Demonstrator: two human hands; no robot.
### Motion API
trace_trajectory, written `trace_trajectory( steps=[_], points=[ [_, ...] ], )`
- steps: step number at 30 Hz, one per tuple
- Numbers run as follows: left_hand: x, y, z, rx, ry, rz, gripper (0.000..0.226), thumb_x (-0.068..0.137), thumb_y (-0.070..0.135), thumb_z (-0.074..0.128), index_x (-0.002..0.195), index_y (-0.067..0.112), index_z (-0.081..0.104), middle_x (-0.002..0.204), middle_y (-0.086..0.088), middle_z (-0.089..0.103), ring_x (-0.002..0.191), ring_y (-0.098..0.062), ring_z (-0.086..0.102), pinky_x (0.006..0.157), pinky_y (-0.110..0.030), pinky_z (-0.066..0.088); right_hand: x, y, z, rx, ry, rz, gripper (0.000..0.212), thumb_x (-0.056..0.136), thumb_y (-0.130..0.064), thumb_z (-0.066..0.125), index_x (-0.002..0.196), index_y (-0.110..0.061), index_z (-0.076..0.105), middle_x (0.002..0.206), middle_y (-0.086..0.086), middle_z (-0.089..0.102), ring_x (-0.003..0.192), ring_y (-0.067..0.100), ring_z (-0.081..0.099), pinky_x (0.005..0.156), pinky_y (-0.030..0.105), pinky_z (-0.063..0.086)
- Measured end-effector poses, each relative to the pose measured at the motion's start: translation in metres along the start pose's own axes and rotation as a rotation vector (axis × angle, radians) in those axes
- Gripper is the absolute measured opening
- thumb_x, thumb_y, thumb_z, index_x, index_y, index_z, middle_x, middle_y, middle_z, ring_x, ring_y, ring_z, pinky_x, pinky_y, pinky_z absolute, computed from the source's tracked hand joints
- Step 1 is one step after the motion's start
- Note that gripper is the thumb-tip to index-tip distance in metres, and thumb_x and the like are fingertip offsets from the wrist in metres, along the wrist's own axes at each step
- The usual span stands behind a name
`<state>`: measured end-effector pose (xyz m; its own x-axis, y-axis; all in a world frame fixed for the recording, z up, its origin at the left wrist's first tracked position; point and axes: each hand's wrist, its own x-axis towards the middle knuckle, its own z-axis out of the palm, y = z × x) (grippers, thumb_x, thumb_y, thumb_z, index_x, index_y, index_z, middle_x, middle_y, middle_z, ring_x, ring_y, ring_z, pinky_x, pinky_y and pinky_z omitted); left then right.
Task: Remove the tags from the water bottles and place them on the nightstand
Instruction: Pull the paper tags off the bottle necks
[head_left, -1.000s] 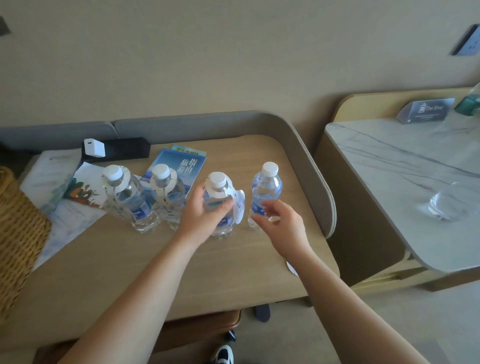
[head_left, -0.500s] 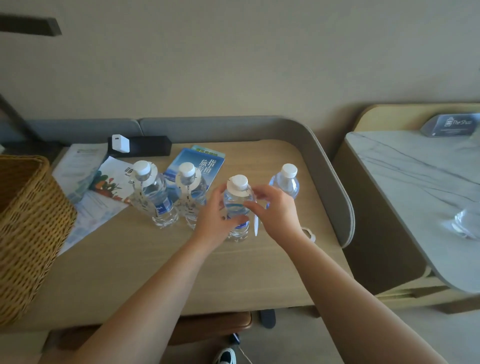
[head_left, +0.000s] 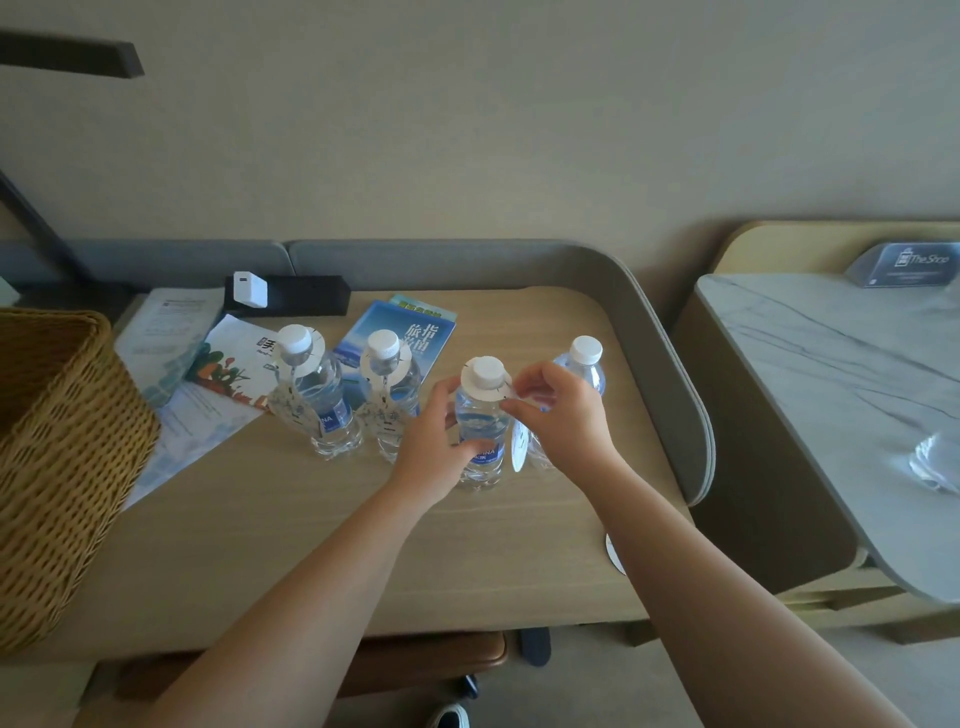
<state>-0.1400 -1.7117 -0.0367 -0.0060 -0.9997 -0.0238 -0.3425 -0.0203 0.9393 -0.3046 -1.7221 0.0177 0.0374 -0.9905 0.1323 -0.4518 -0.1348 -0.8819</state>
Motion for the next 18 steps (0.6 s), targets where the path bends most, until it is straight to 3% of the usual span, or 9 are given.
trace_trajectory(
  steps=[2,5,9,13,18],
  points=[
    [0.003,0.0,0.0,0.001,-0.022,-0.002,0.075,0.073,0.007,0.081,0.131,0.035,0.041,0.12,0.014,0.063,0.116,-0.001,0.056,0.09,-0.018,0.043,0.0,-0.001,-0.001,0.005,0.014,-0.028,0.019,0.076,-0.013,0.078,0.087,-0.018,0.063,0.088,-0.009,0.067,0.087,0.004,0.064,0.075,0.006,0.045],
    [0.007,0.002,-0.001,0.023,-0.04,-0.012,0.076,0.072,0.007,0.081,0.127,0.04,0.041,0.117,0.015,0.063,0.118,-0.007,0.057,0.091,-0.016,0.042,0.0,-0.005,-0.003,0.009,0.043,-0.084,0.021,0.075,-0.012,0.077,0.088,-0.021,0.063,0.086,-0.013,0.066,0.084,-0.001,0.062,0.074,0.005,0.043],
    [0.012,0.004,0.0,0.068,-0.063,-0.042,0.082,0.073,0.013,0.082,0.138,0.035,0.037,0.135,-0.001,0.057,0.126,-0.016,0.051,0.099,-0.027,0.038,0.002,-0.011,-0.007,-0.015,0.079,-0.136,0.022,0.075,-0.011,0.077,0.088,-0.021,0.063,0.085,-0.015,0.065,0.084,0.0,0.062,0.073,0.004,0.042],
    [0.014,0.006,0.0,0.117,-0.06,-0.045,0.083,0.073,0.016,0.082,0.141,0.031,0.036,0.135,-0.005,0.057,0.128,-0.02,0.05,0.095,-0.029,0.038,0.0,-0.014,-0.012,-0.042,0.124,-0.167,0.019,0.076,-0.012,0.077,0.089,-0.017,0.065,0.084,-0.015,0.065,0.083,0.001,0.062,0.073,0.004,0.043],
    [0.013,0.008,-0.001,0.157,-0.064,-0.022,0.076,0.076,0.016,0.08,0.138,0.031,0.038,0.124,-0.002,0.062,0.12,-0.018,0.056,0.101,-0.044,0.045,0.004,-0.022,-0.013,-0.007,0.134,-0.174,0.017,0.078,-0.011,0.077,0.091,-0.015,0.066,0.085,-0.015,0.065,0.083,0.0,0.063,0.073,0.003,0.043]
  ],
)
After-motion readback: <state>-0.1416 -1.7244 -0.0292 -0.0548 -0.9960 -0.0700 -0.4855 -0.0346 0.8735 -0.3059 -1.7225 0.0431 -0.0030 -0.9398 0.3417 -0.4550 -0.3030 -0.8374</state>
